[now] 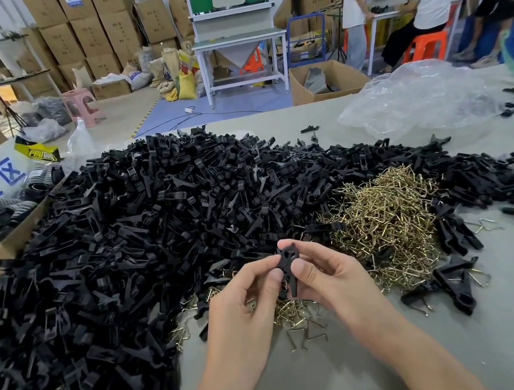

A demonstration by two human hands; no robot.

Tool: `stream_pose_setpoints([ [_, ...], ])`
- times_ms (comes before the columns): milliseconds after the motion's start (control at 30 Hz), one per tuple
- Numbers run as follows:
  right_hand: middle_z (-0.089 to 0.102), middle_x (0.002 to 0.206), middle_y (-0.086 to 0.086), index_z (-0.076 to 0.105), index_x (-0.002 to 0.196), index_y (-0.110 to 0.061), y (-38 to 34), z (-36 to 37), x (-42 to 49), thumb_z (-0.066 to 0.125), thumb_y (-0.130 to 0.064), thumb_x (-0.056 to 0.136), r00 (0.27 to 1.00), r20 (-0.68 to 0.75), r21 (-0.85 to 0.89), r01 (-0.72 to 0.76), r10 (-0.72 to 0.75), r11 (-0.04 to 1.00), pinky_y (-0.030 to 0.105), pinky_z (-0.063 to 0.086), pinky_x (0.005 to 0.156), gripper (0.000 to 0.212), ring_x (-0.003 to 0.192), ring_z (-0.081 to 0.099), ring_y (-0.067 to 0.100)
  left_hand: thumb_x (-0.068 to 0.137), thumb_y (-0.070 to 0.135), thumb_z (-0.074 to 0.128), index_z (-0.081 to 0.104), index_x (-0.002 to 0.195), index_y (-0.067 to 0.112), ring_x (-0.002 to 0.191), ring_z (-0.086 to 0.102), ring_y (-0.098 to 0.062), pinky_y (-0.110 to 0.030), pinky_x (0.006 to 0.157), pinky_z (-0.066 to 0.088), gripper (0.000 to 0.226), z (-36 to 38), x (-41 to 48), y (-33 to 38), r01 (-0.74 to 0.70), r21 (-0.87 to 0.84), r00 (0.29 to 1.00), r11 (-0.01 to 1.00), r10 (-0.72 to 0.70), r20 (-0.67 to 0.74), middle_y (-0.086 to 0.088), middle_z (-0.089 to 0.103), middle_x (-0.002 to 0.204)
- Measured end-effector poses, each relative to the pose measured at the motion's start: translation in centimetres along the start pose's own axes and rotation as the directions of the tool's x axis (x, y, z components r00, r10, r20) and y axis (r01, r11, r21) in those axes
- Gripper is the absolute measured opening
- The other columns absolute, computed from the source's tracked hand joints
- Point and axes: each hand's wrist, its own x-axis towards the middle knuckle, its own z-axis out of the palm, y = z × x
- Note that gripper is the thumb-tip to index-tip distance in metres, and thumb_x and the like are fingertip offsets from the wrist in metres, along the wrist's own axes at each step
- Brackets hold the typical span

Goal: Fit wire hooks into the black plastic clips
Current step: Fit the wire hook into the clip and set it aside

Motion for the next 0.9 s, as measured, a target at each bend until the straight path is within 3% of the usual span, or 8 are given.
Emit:
stream_pose_setpoints([
  [100,0.074,0.106,0.007,0.076,0.108,-0.025,-0.1,-0.1,0.1,0.077,-0.044,0.078,1.0,0.001,0.05,0.007,-0.008,0.999,0.032,0.058,0.085,0.036,0.097,0.071,0.02,0.094,0.039,0.057,0.07,0.11,0.041,0.098,0.067,0.002,-0.007,0.079,0.047,0.021,0.0,0.0,0.0,-0.039,0.075,0.999,0.996,0.038,0.006,0.026,0.072,0.103],
  [233,0.075,0.101,0.007,0.077,0.097,-0.024,-0.5,-0.7,0.4,0.075,-0.032,0.08,0.993,-0.11,0.184,0.055,-0.035,0.981,0.029,0.059,0.078,0.019,0.089,0.071,0.018,0.098,0.049,0.049,0.064,0.109,0.043,0.096,0.061,-0.002,-0.01,0.074,0.045,0.02,-1.1,0.1,-0.4,-0.105,0.279,0.994,0.954,0.101,0.029,0.026,0.066,0.102],
  [333,0.074,0.097,0.007,0.077,0.095,-0.02,-0.7,-1.4,0.6,0.07,-0.025,0.08,0.976,-0.22,0.286,0.064,0.001,0.956,0.025,0.059,0.071,0.017,0.082,0.069,0.016,0.095,0.055,0.046,0.063,0.111,0.041,0.106,0.047,0.0,-0.017,0.087,0.04,0.027,-1.8,-0.1,-1.5,-0.299,0.567,0.948,0.768,0.171,0.268,0.029,0.054,0.104],
  [467,0.074,0.097,0.006,0.069,0.105,-0.012,-0.7,-1.6,0.7,0.067,-0.024,0.084,0.962,-0.271,0.295,0.061,0.023,0.953,0.025,0.059,0.07,0.024,0.079,0.065,0.015,0.089,0.055,0.053,0.068,0.111,0.039,0.095,0.045,-0.004,-0.028,0.086,0.044,0.031,-1.6,-0.2,-2.3,-0.376,0.672,0.917,0.638,0.154,0.367,0.022,0.051,0.101],
  [667,0.075,0.1,0.006,0.066,0.109,-0.011,-0.7,-1.3,0.7,0.066,-0.024,0.084,0.964,-0.266,0.312,0.059,0.028,0.948,0.025,0.059,0.069,0.028,0.078,0.067,0.013,0.089,0.046,0.06,0.061,0.09,0.043,0.106,0.047,-0.002,-0.02,0.089,0.039,0.003,-1.6,0.0,-2.1,-0.305,0.58,0.937,0.756,0.128,0.326,0.027,0.052,0.104],
  [733,0.076,0.108,0.008,0.065,0.11,-0.009,-0.7,-1.4,0.7,0.064,-0.022,0.086,0.965,-0.26,0.347,0.06,0.034,0.936,0.025,0.059,0.07,0.027,0.083,0.07,0.015,0.088,0.039,0.068,0.062,0.088,0.044,0.106,0.052,-0.004,-0.015,0.085,0.04,0.008,-1.6,0.0,-1.4,-0.205,0.497,0.961,0.843,0.076,0.267,0.025,0.058,0.103],
  [833,0.075,0.114,0.011,0.062,0.111,-0.008,-1.0,-1.4,0.8,0.062,-0.02,0.087,0.971,-0.234,0.41,0.056,0.046,0.91,0.026,0.06,0.071,0.027,0.089,0.072,0.017,0.084,0.036,0.074,0.069,0.087,0.041,0.081,0.063,-0.004,-0.013,0.071,0.047,0.008,-1.6,0.3,-0.1,0.04,0.196,0.991,0.98,-0.064,0.121,0.013,0.07,0.086],
  [900,0.075,0.115,0.011,0.061,0.112,-0.009,-1.1,-1.3,0.8,0.06,-0.019,0.088,0.979,-0.197,0.461,0.041,0.057,0.886,0.027,0.061,0.073,0.026,0.09,0.073,0.018,0.073,0.04,0.075,0.074,0.086,0.026,0.069,0.062,-0.009,-0.018,0.066,0.051,0.019,-1.3,0.5,0.8,0.21,-0.121,0.976,0.97,-0.201,0.08,0.003,0.07,0.076],
])
